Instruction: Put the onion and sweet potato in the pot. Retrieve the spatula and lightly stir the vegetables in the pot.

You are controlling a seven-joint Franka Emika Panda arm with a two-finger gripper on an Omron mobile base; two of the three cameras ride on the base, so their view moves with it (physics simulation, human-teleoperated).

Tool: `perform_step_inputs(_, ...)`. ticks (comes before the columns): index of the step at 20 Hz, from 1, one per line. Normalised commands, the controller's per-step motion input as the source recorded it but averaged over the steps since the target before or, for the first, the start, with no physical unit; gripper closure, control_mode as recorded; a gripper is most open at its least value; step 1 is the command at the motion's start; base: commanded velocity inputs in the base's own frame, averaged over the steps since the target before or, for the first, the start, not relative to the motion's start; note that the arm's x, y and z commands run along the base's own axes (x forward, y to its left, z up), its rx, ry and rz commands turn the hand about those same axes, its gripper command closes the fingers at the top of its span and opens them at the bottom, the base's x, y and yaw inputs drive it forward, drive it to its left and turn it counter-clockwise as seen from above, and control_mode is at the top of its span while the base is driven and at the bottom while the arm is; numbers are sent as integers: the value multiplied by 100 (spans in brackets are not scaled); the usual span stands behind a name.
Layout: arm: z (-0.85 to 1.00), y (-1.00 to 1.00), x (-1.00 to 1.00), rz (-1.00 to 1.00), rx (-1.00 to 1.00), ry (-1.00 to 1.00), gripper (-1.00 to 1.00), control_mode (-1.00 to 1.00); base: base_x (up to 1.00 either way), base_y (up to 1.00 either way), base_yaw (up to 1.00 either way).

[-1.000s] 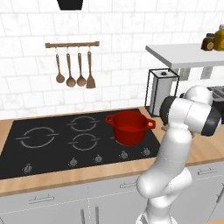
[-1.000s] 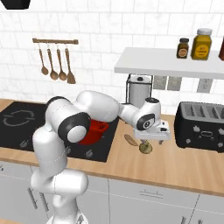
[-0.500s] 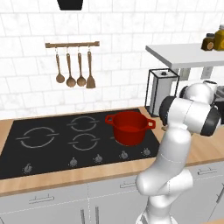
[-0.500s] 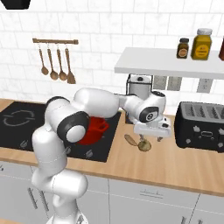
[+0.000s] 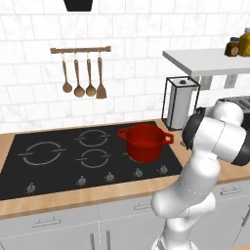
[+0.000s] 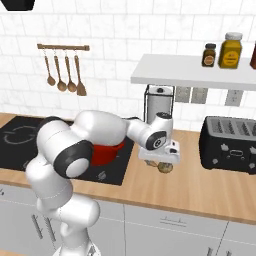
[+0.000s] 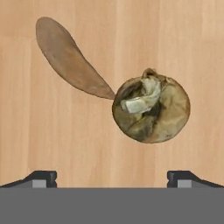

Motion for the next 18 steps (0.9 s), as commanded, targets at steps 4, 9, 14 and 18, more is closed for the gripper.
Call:
perform_step_inputs(4,-2,-22,4,0,-11,-11,-100,-100,0,0,0)
perform_step_inputs(9,3,-38,18,0,-14,-15,-100,-100,0,0,0)
perform_step_inputs(14,-29,-4,60,0,-2,-1,-100,-100,0,0,0)
perform_step_inputs(18,-21,0,36,0,0,0,-100,-100,0,0,0)
